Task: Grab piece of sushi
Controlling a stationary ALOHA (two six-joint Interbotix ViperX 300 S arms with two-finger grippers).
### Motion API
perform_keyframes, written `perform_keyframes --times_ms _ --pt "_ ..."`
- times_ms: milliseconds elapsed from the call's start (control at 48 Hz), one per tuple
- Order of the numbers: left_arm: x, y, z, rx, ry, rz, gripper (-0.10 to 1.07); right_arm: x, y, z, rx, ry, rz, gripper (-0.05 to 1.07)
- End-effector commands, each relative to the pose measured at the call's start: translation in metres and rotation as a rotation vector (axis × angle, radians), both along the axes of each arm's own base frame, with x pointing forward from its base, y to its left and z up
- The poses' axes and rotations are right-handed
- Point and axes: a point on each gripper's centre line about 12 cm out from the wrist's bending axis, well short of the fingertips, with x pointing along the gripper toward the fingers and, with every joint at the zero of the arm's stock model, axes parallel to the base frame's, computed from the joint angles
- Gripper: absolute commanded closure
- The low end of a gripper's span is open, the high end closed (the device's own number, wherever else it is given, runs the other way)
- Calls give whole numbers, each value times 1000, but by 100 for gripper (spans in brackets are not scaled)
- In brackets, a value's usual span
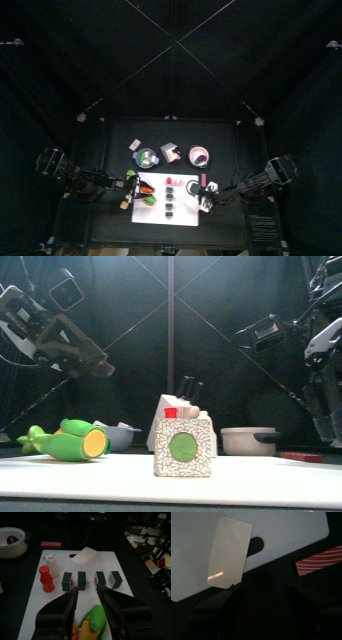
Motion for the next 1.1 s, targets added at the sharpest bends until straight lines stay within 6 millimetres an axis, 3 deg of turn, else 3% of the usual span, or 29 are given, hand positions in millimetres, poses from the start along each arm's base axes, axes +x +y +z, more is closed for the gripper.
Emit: perform_keyframes --times_ms 0,146,354,479,729,1083 --pt "15 -1 2 1 -13 5 21 8 1 15 7 -42 -3 8" --pt "32 1 -1 2 -7 20 21 17 -2 41 -15 -139 24 8" --pt "52 7 -3 -2 31 48 21 21 -18 55 -136 -261 70 8" --pt "66 10 -9 2 125 54 21 23 -31 53 -193 -305 68 8" --pt "91 15 -18 98 274 -6 21 18 -38 43 -208 -303 67 8" --pt "102 29 -26 142 299 -3 20 14 -39 39 -209 -292 69 8"
